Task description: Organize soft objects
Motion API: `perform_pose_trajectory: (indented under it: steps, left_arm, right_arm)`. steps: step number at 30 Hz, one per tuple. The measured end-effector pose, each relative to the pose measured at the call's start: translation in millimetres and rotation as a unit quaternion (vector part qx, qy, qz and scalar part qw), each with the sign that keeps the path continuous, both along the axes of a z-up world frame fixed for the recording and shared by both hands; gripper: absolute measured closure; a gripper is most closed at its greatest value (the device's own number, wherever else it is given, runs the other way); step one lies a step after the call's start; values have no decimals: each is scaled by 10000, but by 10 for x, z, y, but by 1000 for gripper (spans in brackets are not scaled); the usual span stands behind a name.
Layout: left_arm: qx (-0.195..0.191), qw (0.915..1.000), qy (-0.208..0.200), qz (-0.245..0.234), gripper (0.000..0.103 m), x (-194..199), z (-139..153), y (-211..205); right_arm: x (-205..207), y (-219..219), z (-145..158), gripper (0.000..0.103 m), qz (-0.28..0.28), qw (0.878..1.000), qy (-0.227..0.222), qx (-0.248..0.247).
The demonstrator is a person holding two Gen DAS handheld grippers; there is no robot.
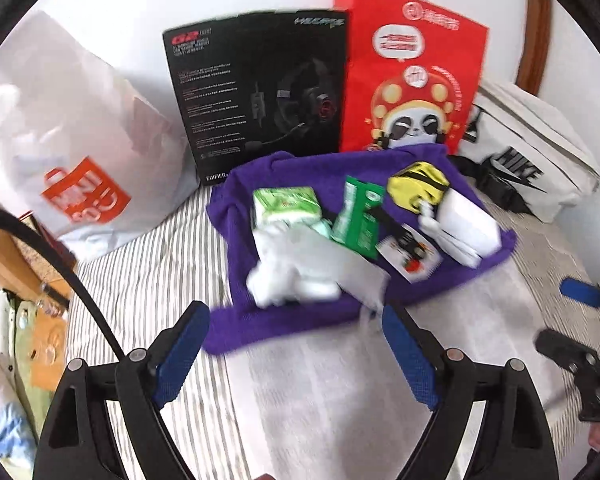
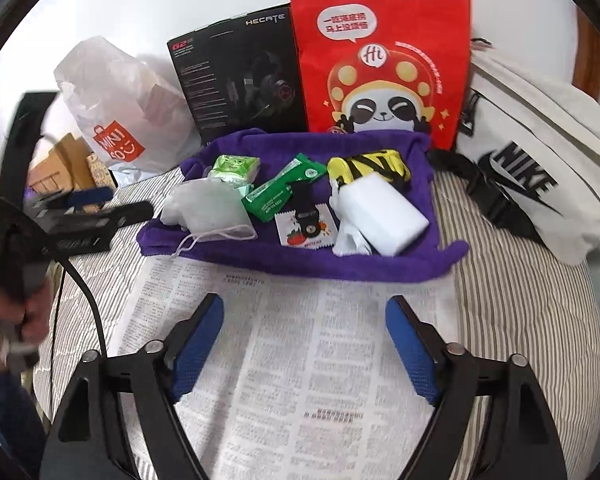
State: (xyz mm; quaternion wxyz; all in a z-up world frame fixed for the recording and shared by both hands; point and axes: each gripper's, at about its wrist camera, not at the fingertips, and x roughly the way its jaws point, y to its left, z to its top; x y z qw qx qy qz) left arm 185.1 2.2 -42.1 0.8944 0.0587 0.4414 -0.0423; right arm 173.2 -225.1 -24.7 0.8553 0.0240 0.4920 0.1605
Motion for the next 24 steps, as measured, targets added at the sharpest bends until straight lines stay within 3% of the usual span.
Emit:
perform_pose_trajectory:
  steps: [3,9,16,24]
  left_arm:
    - [116,9996,-200,134,2,-346,86,-125]
    - [-23,9984,-433,370,0,-872,206,-317]
    - [70,9964,-441,724,0,-1131,297,-379]
    - [-80,9960,-452,770,0,-1317,297,-398]
  right_arm:
    - [-145,-10,54,9,-147,9998,-53,-98]
    - [-448,3,230,0,-187,9990,-277,-281]
    - [-731,-44,443,0,-279,9978,-483,-358]
    - [-855,-163,491,0,-495,9963,-508,-488]
